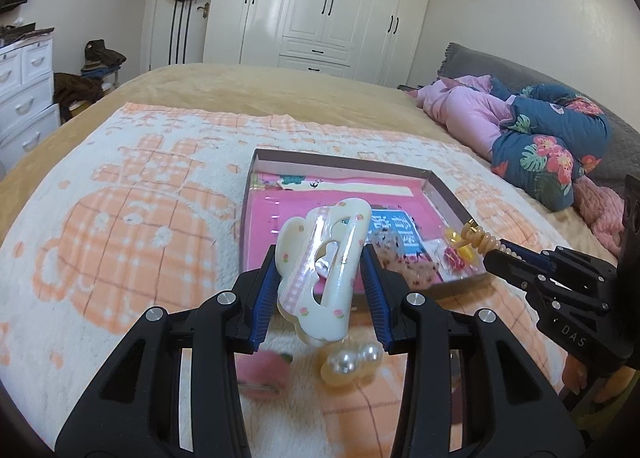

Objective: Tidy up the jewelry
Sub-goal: 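Carry the clip and spring tie into the pink-lined box and open both tools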

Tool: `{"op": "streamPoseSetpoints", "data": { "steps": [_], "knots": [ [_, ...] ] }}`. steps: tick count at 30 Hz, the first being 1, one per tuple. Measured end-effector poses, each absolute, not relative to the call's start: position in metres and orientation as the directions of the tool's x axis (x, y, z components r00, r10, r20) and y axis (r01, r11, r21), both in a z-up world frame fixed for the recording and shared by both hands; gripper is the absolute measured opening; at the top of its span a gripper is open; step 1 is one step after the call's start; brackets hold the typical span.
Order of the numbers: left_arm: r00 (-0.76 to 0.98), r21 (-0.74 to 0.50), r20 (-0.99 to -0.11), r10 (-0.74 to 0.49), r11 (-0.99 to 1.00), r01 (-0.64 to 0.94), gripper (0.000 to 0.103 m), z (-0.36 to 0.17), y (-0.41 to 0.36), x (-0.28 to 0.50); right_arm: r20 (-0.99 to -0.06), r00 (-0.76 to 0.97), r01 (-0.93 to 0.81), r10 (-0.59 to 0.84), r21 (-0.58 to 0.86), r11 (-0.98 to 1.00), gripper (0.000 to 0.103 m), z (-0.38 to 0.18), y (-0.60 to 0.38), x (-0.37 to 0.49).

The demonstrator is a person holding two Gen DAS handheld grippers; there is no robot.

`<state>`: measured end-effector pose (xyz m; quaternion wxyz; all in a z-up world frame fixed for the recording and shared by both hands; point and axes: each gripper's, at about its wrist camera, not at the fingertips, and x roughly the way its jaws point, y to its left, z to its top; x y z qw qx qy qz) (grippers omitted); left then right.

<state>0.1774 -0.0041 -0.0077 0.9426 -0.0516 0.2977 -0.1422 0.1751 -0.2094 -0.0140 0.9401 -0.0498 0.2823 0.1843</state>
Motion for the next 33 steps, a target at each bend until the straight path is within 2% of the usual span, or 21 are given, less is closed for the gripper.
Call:
{"op": "streamPoseSetpoints", "data": {
  "steps": [18,33],
  "knots": [
    [0.754,-0.159,-0.59,-0.29,0.957,0.243,0.032,-0.021,-0.022,0.235,-0.577,0.773,-0.311,0.263,0.016,0.95,0.017,-0.025,-0.23,0.232],
    [0.716,-0.175,-0.641,-0.277,0.961,0.215,0.032,-0.042,-0.023,0.268,-0.672,0.701,-0.292,0.239,0.035,0.956,0.017,-0.059,-0.221,0.283]
  ]
}}
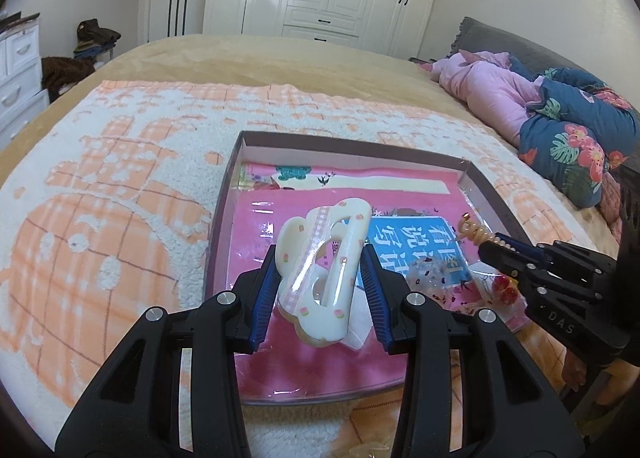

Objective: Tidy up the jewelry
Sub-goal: 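Carry the clip and spring tie into the pink-lined box and open both tools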

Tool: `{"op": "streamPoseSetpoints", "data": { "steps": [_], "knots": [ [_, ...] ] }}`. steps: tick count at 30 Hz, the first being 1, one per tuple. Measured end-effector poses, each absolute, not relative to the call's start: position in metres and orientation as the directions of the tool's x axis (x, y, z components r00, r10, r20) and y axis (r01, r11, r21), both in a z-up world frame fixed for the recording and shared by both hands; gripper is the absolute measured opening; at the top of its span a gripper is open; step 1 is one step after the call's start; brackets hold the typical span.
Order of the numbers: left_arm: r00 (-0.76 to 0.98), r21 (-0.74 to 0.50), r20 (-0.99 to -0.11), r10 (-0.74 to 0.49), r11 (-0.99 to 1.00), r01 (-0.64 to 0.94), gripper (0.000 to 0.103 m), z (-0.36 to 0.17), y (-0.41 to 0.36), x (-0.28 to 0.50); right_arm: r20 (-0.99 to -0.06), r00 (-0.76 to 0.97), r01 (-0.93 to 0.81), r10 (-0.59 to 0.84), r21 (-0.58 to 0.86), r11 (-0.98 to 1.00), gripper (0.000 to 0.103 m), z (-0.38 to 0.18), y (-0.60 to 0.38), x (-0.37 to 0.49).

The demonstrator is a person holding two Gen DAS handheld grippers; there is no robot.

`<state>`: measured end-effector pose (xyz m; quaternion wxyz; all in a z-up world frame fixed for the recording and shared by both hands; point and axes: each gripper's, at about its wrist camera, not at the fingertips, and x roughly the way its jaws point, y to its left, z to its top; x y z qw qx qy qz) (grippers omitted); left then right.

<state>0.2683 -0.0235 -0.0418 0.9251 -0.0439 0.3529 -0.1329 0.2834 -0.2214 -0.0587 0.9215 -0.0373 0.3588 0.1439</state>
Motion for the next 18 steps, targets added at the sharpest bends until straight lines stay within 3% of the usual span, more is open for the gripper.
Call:
{"op": "streamPoseSetpoints", "data": {
  "steps": [14,16,18],
  "knots": [
    [0.697,-0.171,-0.665,-0.269,0.963,0.208,0.032,-0.051,-0.027,0.276,-0.713,0.665,-0.271,0.222,0.047,0.961,0.018,-0.071,-0.219,0.295],
    [0.696,-0.169,-0.666,-0.268,0.963,0.209,0.032,-0.052,-0.028,0.276,-0.704,0.674,-0.272,0.223,0.045,0.961,0.023,-0.069,-0.222,0.292],
    [0.695,-0.169,-0.667,-0.268,0.963,0.21,0.032,-0.052,-0.028,0.277,-0.689,0.689,-0.268,0.224,0.045,0.962,0.039,-0.065,-0.224,0.287]
  ]
}}
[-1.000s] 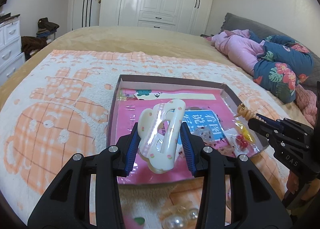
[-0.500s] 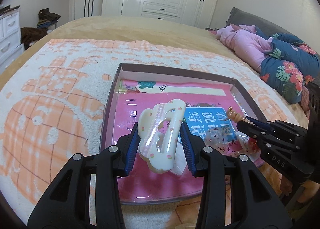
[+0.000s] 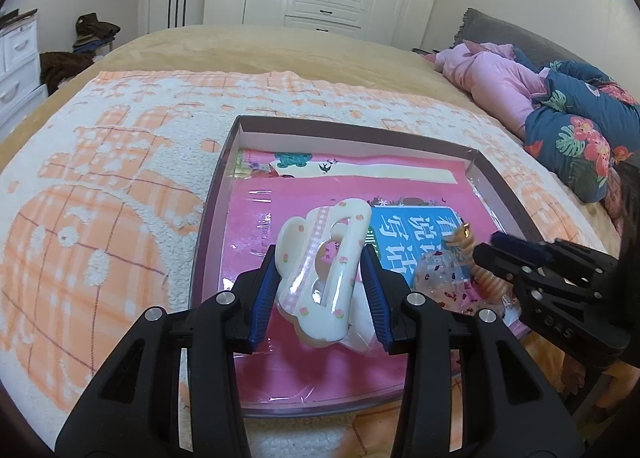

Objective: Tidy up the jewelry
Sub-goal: 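Carry the clip and spring tie into the pink-lined box and open both tools, then withdraw both tools from the box toward the remaining jewelry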

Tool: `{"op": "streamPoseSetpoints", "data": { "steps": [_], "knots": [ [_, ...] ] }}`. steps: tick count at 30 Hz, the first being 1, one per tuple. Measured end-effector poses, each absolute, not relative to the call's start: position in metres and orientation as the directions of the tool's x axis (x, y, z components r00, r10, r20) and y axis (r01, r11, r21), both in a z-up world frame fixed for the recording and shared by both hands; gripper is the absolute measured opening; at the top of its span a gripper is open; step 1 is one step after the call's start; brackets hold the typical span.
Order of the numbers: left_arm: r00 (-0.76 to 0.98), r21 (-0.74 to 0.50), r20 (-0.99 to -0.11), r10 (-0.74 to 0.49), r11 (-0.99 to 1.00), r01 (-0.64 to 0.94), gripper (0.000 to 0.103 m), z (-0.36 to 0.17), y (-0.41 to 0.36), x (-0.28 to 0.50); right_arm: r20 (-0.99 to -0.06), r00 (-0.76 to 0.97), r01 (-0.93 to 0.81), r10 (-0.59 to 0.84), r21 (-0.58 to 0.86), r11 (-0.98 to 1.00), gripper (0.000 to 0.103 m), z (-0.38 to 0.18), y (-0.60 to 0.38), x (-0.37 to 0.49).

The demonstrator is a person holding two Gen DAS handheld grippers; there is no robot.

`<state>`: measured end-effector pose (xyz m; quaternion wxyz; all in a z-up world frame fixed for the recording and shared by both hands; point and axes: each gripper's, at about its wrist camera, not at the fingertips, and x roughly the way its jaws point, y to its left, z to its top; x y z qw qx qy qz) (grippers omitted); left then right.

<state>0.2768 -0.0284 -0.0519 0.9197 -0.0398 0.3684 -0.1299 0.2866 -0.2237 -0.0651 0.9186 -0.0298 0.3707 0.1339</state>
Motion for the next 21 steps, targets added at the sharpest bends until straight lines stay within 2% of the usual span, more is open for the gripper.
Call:
{"op": "streamPoseSetpoints", "data": {
  "steps": [4,6,10,15,21],
  "knots": [
    [0.693,-0.171,-0.669,-0.268,0.963,0.207,0.032,-0.052,-0.028,0.277,-0.672,0.706,-0.26,0.223,0.047,0.964,0.044,-0.059,-0.228,0.278],
    [0.694,-0.17,-0.669,-0.265,0.964,0.204,0.033,-0.052,-0.028,0.276,-0.66,0.716,-0.251,0.227,0.06,0.966,0.052,-0.055,-0.233,0.272],
    [0.705,-0.17,-0.659,-0.264,0.964,0.202,0.049,-0.049,-0.026,0.274,-0.639,0.737,-0.238,0.222,0.062,0.969,0.057,-0.049,-0.238,0.26],
    [0.72,-0.166,-0.644,-0.261,0.965,0.202,0.059,-0.039,-0.026,0.266,-0.621,0.753,-0.231,0.217,0.059,0.971,0.067,-0.042,-0.245,0.243],
    [0.749,-0.165,-0.611,-0.256,0.967,0.195,0.077,-0.023,-0.024,0.248,-0.583,0.783,-0.22,0.215,0.065,0.973,0.078,-0.029,-0.252,0.221]
  ]
}}
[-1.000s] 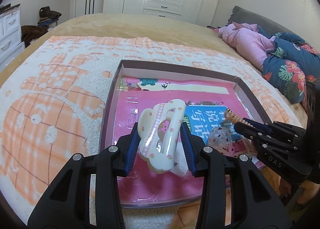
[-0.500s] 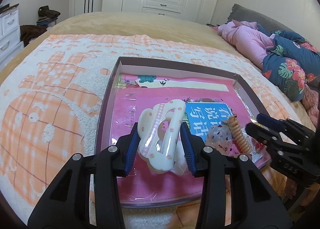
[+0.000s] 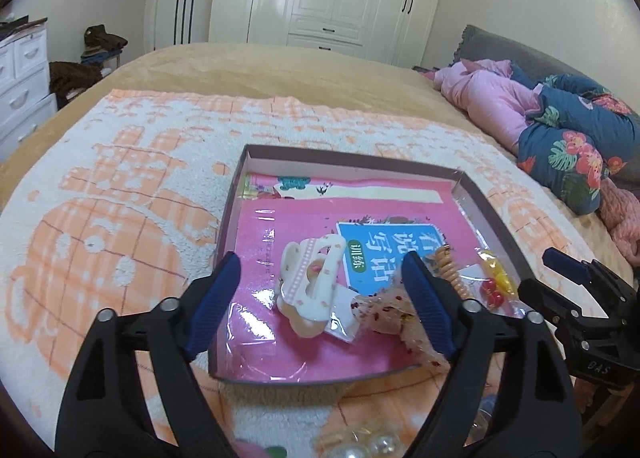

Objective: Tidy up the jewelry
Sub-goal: 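Withdraw both tools from the box toward the remaining jewelry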

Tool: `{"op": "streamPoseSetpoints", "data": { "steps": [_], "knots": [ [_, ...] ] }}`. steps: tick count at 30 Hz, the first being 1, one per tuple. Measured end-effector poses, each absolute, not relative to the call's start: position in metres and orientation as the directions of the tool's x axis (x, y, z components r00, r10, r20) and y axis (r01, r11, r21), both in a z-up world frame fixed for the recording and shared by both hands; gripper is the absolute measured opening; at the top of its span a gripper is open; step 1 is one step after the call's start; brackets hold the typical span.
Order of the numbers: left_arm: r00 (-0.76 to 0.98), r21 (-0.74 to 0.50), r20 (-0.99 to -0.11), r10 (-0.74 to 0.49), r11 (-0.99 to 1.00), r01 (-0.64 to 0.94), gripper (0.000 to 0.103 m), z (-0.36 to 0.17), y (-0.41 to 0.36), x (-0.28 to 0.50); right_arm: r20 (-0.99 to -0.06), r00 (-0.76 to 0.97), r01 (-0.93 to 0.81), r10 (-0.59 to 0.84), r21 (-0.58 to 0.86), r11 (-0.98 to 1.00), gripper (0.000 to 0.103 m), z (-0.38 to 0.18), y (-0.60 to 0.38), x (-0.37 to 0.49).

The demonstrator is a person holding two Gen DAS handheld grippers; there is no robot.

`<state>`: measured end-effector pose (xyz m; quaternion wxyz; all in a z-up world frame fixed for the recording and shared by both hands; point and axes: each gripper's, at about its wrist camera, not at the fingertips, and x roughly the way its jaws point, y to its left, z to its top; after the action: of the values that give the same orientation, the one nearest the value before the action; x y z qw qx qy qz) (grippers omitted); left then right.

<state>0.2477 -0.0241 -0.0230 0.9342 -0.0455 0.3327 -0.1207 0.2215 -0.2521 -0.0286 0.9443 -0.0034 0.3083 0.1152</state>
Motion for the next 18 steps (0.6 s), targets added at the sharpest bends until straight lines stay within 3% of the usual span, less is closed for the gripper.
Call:
{"op": "streamPoseSetpoints", "data": {
  "steps": [5,18],
  "knots": [
    [0.77,-0.159,-0.587,-0.252,0.968,0.195,0.091,-0.01,-0.024,0.232,-0.535,0.818,-0.209,0.21,0.063,0.976,0.085,-0.014,-0.259,0.202],
    [0.807,-0.174,-0.53,-0.259,0.965,0.196,0.092,0.018,-0.02,0.185,-0.493,0.841,-0.22,0.223,0.066,0.973,0.089,0.008,-0.262,0.165]
  ]
}}
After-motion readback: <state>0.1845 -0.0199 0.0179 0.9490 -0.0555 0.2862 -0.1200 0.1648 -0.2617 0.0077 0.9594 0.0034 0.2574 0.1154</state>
